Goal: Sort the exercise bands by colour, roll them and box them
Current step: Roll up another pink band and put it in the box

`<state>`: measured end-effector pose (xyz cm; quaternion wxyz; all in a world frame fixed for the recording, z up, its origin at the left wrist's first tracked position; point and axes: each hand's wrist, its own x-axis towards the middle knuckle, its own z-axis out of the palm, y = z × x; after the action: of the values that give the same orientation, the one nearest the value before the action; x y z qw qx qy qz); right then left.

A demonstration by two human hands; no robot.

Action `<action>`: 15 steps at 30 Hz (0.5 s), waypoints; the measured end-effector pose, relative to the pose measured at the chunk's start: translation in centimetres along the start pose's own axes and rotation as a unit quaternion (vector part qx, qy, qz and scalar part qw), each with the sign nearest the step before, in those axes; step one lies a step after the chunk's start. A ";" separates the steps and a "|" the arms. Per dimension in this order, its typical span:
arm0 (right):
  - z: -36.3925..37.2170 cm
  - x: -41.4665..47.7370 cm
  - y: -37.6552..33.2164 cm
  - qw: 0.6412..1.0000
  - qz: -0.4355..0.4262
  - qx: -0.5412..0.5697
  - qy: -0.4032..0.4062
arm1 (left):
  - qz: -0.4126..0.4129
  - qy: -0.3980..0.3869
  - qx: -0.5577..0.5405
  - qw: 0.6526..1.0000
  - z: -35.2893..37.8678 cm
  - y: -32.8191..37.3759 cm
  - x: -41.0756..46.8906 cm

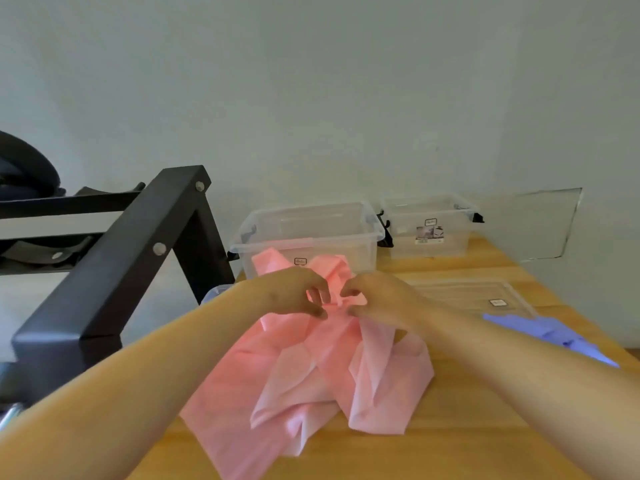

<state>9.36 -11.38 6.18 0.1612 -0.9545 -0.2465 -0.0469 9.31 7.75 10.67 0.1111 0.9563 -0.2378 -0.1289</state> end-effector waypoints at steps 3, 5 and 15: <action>1.1 -1.2 0.6 0.992 0.113 0.011 0.058 | 0.009 0.037 -0.076 0.996 2.4 -0.2 -0.2; 1.9 -2.0 0.7 0.979 0.186 0.026 0.079 | 0.015 0.085 -0.119 0.989 4.1 -0.1 -0.4; 5.7 -5.3 0.2 0.952 0.272 0.125 0.060 | -0.020 0.269 -0.233 0.934 9.5 2.4 -1.2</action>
<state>4.83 -12.06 -0.13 0.3005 -0.9530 0.0289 -0.0267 4.43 4.84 2.62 0.3878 0.9071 -0.1432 0.0795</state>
